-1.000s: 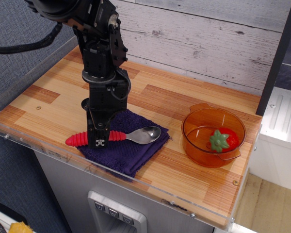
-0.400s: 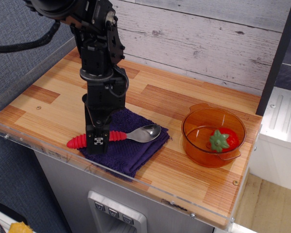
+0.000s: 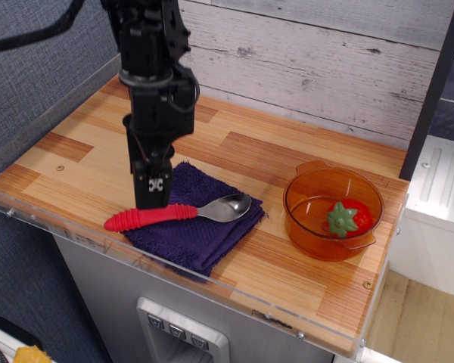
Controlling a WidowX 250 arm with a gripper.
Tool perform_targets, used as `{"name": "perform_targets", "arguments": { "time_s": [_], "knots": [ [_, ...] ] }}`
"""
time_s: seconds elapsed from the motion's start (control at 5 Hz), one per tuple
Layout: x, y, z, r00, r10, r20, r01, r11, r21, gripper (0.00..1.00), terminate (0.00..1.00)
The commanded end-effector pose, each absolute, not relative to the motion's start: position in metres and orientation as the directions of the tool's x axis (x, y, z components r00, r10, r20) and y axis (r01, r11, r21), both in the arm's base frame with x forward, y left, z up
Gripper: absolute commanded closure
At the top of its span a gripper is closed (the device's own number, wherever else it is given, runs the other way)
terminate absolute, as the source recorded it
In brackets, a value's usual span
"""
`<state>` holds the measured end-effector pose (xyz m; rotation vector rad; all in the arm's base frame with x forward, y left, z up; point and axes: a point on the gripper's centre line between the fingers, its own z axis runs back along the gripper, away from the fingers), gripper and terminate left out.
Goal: Pick up the red spoon and place it on the blue napkin
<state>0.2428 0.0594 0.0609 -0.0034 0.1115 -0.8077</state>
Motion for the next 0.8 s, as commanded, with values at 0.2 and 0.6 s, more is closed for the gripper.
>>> {"name": "perform_targets", "arguments": {
  "time_s": [0.2,0.6],
  "knots": [
    [0.273,0.087,0.096,0.954,-0.299,0.025,0.298,0.954,0.04,0.0,0.0],
    [0.261,0.136,0.096,1.0,-0.003,0.022,0.001,0.996,0.088,0.0,0.0]
  ]
}}
